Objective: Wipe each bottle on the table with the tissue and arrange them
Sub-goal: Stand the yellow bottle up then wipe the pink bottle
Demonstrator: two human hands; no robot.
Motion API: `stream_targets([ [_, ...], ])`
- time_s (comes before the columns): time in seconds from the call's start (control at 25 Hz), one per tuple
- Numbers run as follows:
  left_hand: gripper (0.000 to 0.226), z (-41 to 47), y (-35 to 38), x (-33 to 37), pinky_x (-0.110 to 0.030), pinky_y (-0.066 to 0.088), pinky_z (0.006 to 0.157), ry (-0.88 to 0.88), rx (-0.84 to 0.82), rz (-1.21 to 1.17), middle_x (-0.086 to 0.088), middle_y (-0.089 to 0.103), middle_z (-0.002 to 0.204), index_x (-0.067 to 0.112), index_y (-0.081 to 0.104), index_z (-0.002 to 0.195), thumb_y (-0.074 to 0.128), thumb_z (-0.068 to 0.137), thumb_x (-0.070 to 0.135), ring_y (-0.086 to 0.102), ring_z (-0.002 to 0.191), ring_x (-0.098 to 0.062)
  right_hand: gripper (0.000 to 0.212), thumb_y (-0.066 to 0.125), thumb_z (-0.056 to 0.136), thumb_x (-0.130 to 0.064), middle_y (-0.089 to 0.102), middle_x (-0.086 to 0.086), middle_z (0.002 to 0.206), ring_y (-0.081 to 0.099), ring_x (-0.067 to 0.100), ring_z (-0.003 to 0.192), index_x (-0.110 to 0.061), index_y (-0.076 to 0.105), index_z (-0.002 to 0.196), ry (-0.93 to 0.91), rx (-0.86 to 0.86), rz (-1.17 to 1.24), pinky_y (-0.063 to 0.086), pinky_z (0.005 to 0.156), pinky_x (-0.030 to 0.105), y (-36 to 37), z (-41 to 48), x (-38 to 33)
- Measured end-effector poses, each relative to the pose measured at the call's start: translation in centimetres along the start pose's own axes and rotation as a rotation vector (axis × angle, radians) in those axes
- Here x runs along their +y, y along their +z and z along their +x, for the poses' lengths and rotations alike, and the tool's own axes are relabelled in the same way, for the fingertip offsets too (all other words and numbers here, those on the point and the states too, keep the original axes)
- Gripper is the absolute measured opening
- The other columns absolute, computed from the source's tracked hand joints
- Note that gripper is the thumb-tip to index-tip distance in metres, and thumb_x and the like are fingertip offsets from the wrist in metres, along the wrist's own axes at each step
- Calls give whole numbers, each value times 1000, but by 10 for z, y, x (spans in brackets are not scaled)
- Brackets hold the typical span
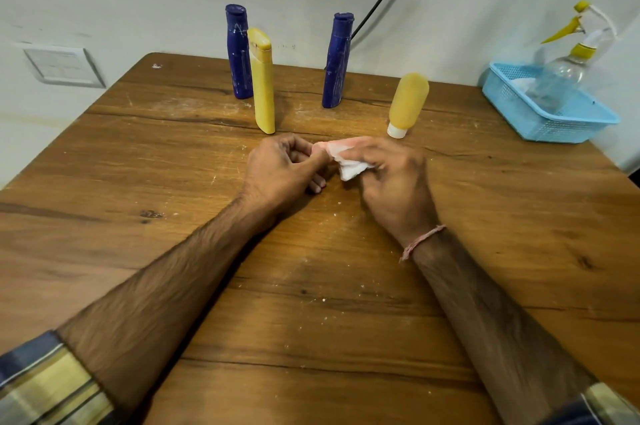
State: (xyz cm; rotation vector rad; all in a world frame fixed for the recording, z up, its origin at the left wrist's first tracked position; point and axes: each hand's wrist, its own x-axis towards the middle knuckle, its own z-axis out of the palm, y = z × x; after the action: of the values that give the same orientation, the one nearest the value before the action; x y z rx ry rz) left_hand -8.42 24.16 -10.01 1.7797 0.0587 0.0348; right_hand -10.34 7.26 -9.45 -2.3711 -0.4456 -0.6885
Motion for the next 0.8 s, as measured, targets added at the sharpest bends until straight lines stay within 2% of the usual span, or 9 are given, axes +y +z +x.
stream_targets([
  [0.12,26,2,-6,-1,-46,62,76,-80,-54,-266,-14,78,79,0,64,106,72,92,20,72,68,-32,32,64,83,6,70,1,112,64,8,104,-8,72,110,-36,71,96,51,94,17,1,4,-3],
  [0.16,31,3,-10,-1,-44,63,75,-116,-91,-407,-16,76,81,-3,60,114,70,93,17,71,68,-29,31,67,83,2,70,-3,109,64,5,101,-12,72,110,58,136,145,53,91,18,-2,7,2],
  [0.24,39,3,-15,-2,-33,63,67,-187,-188,-724,-20,73,86,-8,50,127,61,96,12,70,72,-25,32,72,82,-4,71,-11,106,67,4,98,-19,71,111,393,241,383,57,87,25,-7,11,14],
  [0.32,40,1,-15,-2,-29,62,68,-268,-282,-1000,-24,69,95,-12,46,130,52,96,8,70,80,-26,31,71,83,-1,73,-4,108,68,13,102,-14,71,111,708,284,823,57,89,35,-6,14,19],
  [0.4,40,-2,-10,-1,-31,63,77,-303,-348,-1110,-27,69,102,-12,47,128,52,91,1,71,88,-27,29,69,82,4,73,4,108,68,21,105,-9,71,108,831,322,1053,56,92,39,-4,16,22],
  [0.52,55,2,-5,1,-39,61,91,-210,-311,-962,-23,72,114,-3,43,135,64,85,-6,73,97,-29,24,69,81,5,75,3,97,70,20,95,-14,72,95,860,383,1157,58,80,37,-8,18,25],
  [0.64,72,10,11,7,-42,58,97,-143,-116,-459,-5,74,118,14,51,132,84,69,7,72,107,-20,22,69,79,7,76,0,87,71,18,89,-13,71,89,885,515,1236,58,75,35,-23,22,34],
  [0.72,64,17,34,13,-34,57,92,-63,-48,-114,5,71,112,21,59,124,90,68,16,69,106,-11,22,69,77,9,76,-4,77,72,13,79,-12,70,85,894,647,1252,58,68,31,-33,24,44],
  [0.8,50,30,61,19,-35,58,91,-9,-64,31,6,71,107,22,65,114,90,70,18,68,102,-8,23,68,76,10,75,-5,75,72,12,77,-12,70,84,900,732,1250,56,64,29,-40,25,53],
])
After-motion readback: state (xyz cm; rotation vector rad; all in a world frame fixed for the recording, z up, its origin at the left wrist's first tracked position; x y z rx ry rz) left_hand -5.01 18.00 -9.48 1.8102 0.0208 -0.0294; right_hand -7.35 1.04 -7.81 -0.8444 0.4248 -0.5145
